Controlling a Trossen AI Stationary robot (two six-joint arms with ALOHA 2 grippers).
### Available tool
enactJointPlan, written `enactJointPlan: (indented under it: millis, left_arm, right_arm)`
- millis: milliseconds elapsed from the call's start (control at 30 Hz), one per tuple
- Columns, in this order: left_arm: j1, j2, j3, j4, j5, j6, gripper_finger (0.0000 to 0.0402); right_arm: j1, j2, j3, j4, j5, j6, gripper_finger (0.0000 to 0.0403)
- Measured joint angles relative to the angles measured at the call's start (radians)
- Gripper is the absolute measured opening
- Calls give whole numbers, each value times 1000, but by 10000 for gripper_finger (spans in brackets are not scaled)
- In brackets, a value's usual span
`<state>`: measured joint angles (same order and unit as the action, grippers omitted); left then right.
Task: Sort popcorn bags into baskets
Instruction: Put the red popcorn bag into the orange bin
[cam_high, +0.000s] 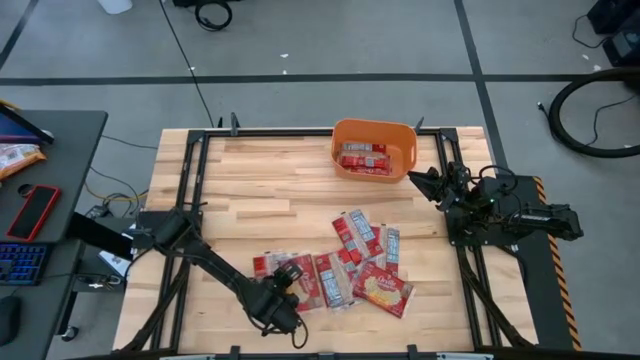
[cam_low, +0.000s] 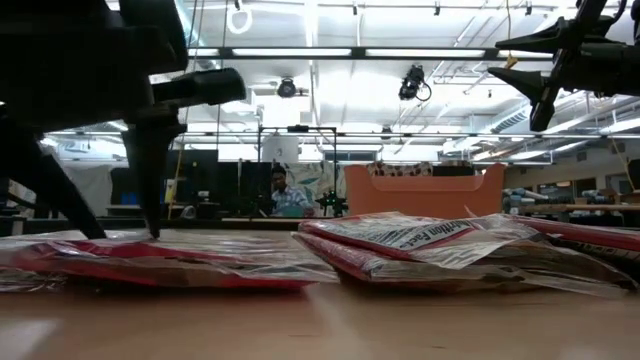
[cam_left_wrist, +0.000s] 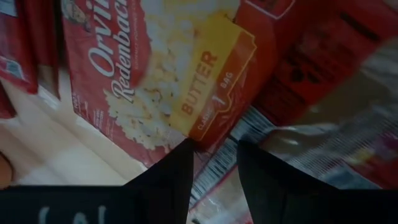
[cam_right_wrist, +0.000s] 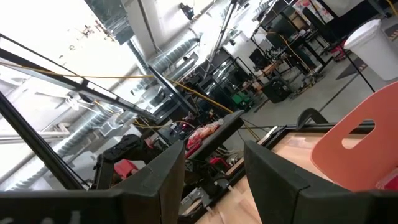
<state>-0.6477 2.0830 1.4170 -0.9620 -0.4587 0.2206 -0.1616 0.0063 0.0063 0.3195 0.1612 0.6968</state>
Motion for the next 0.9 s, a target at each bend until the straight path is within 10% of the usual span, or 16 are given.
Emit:
enactJointPlan:
  millis: [500,900]
  left_arm:
    - [29,5,-4,111,2,-137,13]
    - [51,-48,57,-49,-19,-262,3]
  right_arm:
    - [0,0,0,0,1,0,170]
    - [0,0,0,0,1,0,170]
